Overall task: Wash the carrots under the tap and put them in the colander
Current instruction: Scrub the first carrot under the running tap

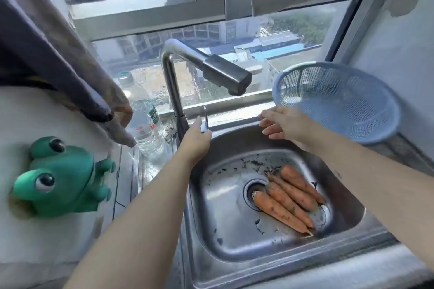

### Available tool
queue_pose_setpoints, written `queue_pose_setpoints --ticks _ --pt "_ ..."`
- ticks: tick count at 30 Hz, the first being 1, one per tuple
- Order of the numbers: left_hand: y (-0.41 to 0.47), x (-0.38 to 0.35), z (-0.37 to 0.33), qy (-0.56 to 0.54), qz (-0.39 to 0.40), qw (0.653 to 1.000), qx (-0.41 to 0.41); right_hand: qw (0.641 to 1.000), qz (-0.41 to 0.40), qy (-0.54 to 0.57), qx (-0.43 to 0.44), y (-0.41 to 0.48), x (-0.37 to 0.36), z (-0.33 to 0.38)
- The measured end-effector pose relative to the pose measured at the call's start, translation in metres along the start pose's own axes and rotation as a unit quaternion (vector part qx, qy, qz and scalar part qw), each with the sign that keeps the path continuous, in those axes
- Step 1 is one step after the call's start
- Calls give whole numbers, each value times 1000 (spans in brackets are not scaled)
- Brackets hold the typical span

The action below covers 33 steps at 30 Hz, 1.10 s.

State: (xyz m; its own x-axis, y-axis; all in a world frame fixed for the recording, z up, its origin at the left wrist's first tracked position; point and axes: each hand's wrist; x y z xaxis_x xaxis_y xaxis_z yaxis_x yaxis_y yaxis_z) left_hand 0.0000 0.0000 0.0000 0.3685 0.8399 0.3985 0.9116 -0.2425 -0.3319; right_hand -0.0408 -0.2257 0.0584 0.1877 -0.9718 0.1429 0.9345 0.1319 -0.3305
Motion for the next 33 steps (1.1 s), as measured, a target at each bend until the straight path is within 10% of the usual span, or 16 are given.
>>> queue_pose_setpoints --ticks 23,28,33 --pt "38 14 -7 202 97 975 -7 998 37 8 -40 14 32 -2" --pt "-16 4 22 144 -8 986 80 990 78 -93 -70 6 29 -35" --pt "-76 -33 35 210 165 940 211 918 131 -347 -143 9 15 -124"
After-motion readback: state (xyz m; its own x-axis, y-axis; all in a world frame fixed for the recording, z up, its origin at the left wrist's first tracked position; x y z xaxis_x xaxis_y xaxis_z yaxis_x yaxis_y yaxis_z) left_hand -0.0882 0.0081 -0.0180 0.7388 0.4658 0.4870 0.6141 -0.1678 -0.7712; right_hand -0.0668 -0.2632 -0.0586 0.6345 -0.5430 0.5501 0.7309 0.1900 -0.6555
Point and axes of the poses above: each hand's wrist, its own y-axis towards the middle knuckle, its own x-axis out of the back of the hand, z = x × y, and after that the axes turned 9 degrees about z, right-handed
